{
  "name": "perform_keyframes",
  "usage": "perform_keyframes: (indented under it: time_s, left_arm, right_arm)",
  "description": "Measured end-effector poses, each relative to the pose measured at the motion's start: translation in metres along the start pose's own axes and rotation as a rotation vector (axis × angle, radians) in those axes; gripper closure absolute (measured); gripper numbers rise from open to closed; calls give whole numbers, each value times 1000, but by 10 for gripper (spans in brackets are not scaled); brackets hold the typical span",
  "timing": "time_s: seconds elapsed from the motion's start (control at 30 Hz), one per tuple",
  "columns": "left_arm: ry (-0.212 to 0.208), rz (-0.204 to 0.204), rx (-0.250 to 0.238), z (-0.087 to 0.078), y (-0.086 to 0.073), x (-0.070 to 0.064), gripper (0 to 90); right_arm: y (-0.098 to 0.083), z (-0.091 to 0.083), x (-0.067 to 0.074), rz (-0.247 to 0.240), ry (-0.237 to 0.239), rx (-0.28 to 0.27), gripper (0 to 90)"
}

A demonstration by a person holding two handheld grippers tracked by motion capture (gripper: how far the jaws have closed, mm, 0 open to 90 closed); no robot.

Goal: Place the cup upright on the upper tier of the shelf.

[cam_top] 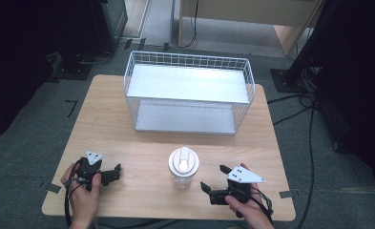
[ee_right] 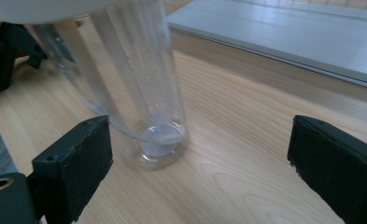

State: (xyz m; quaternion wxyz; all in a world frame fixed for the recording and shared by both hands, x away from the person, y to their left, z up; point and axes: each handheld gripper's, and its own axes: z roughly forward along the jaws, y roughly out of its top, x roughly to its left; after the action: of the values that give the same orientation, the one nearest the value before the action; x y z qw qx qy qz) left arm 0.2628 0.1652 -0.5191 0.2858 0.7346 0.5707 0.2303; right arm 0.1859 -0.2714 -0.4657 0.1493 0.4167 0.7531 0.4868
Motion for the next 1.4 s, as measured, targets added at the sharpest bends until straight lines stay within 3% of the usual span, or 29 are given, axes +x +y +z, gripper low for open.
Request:
perform_keyframes:
  time_s: [0.2, 0.43, 0.6, 1.17, 1.4]
  left_arm:
    - [0, 0, 0, 0, 0, 0, 0]
    - [0, 0, 0, 0, 0, 0, 0]
    - [0, 0, 0, 0, 0, 0, 0]
    - [0, 0, 0, 0, 0, 0, 0]
    - [0, 0, 0, 0, 0, 0, 0]
  right_arm:
    - [0, 12, 11, -27, 25, 12, 65]
    - [1, 22, 21, -50, 62, -20, 65]
    - [4, 29, 25, -13, 107, -21, 65]
    - [8, 51, 38, -33, 86, -50, 65]
    - [12, 58, 42, -34, 71, -103, 65]
